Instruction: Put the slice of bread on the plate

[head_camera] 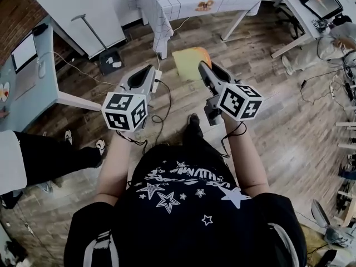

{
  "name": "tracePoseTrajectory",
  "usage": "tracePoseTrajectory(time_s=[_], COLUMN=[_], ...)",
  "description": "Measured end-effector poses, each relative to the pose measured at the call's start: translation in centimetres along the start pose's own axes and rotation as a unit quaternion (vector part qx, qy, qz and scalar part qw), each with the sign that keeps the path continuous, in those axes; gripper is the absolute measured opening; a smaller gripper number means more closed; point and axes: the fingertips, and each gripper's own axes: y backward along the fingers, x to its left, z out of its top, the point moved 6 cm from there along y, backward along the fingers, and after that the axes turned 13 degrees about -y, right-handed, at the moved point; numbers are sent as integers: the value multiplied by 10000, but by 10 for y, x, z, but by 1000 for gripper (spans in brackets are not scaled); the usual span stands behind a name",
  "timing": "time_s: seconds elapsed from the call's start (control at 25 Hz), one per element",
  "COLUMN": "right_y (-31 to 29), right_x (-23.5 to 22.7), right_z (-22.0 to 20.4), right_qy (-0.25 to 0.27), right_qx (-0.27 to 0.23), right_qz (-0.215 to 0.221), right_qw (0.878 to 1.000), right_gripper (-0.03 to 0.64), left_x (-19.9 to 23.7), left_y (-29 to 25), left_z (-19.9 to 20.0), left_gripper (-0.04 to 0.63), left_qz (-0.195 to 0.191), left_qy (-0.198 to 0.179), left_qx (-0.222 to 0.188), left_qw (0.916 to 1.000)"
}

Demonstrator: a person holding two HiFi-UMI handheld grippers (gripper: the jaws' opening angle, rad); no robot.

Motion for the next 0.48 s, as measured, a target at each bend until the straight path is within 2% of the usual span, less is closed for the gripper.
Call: tracePoseTrajectory(time_s=[0.24, 0.48], right_y=[-44, -71], right_x=[-39, -75], right_z=[40, 82], right_qy=[88, 360], right_qx=[225, 436], right_qz=[305, 480], right_qw=[9992, 9972], right_gripper=[98, 98], left_x=[16, 16], left_y=[-51, -98], left_z=[20, 48], left_gripper=[8, 9], left_qz=[422, 881], left_qy=[24, -136], left_qx=[118, 149], left_qw=[9990, 9959])
